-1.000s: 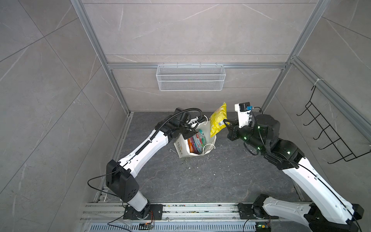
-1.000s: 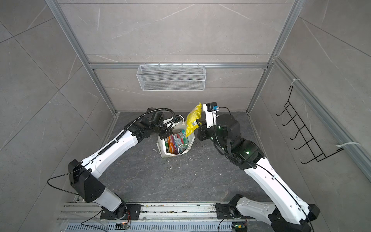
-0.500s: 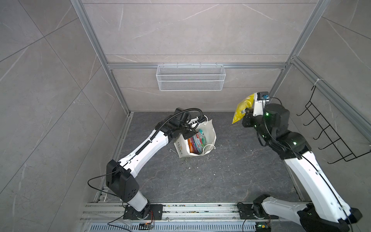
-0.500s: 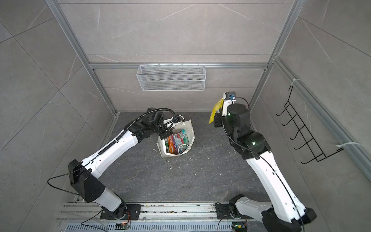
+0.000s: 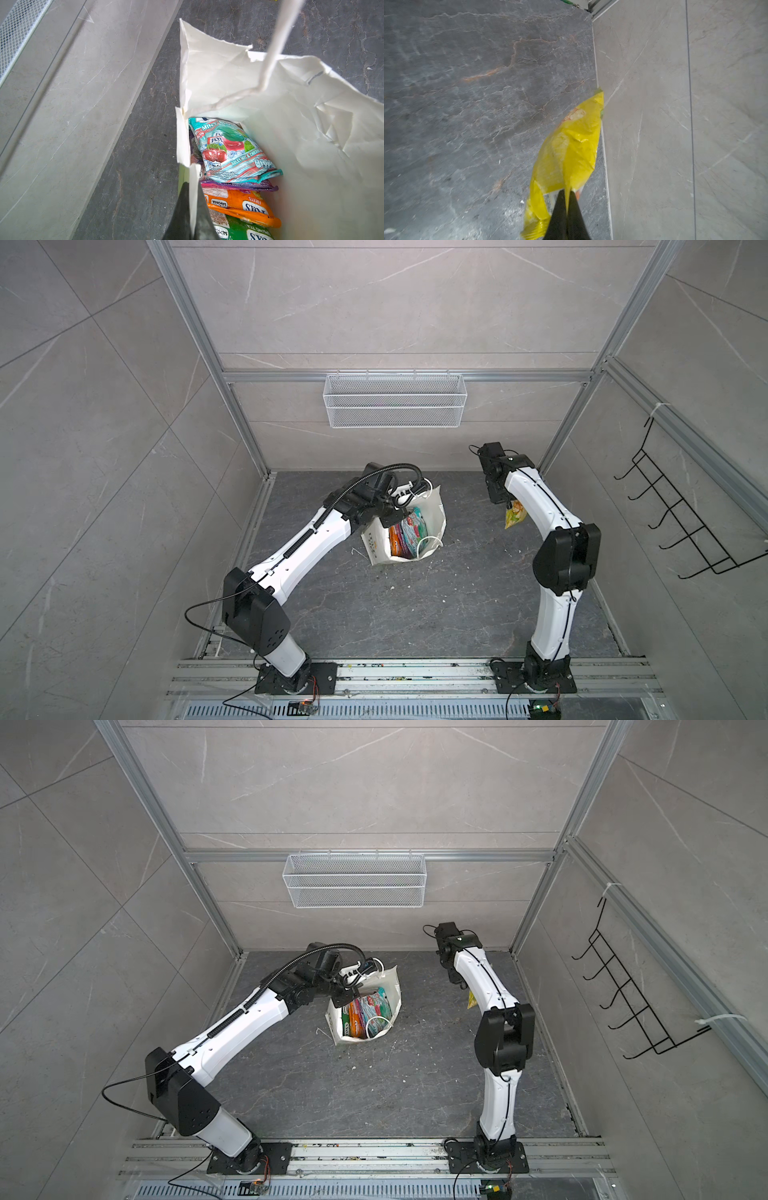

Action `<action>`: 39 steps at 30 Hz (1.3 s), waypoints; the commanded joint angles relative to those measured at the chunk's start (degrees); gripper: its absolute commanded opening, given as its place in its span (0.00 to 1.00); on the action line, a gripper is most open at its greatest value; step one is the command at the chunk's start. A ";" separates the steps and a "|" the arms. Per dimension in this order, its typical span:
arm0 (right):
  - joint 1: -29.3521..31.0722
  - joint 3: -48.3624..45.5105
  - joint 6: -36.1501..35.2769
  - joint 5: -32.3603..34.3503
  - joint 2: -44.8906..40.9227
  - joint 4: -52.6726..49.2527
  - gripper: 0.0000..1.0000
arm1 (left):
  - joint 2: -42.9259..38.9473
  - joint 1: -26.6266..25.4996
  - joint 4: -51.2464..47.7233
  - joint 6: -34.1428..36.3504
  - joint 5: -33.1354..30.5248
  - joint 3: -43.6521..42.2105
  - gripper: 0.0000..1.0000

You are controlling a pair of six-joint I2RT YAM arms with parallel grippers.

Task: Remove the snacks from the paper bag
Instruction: 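Lift the yellow chip packet out of the bag with the right gripper, then carry the yellow chip packet away from the bag with the right gripper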

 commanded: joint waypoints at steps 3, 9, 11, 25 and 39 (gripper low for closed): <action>-1.03 17.07 1.63 7.54 14.72 -13.64 0.00 | -1.36 -0.71 6.71 1.61 2.80 1.85 0.00; -3.43 47.99 4.06 10.10 35.55 -30.72 0.00 | -1.21 -0.75 7.00 2.57 3.73 1.94 0.00; -4.13 54.15 2.88 11.05 39.82 -31.80 0.00 | -0.78 -0.75 6.94 2.86 3.91 2.27 0.00; -6.12 54.89 6.72 -5.50 33.69 -28.80 0.56 | 2.41 -0.61 6.50 2.91 3.26 4.54 0.00; -6.66 64.47 4.00 -34.10 26.54 -28.57 0.67 | 2.93 0.27 10.15 1.33 3.87 3.29 0.00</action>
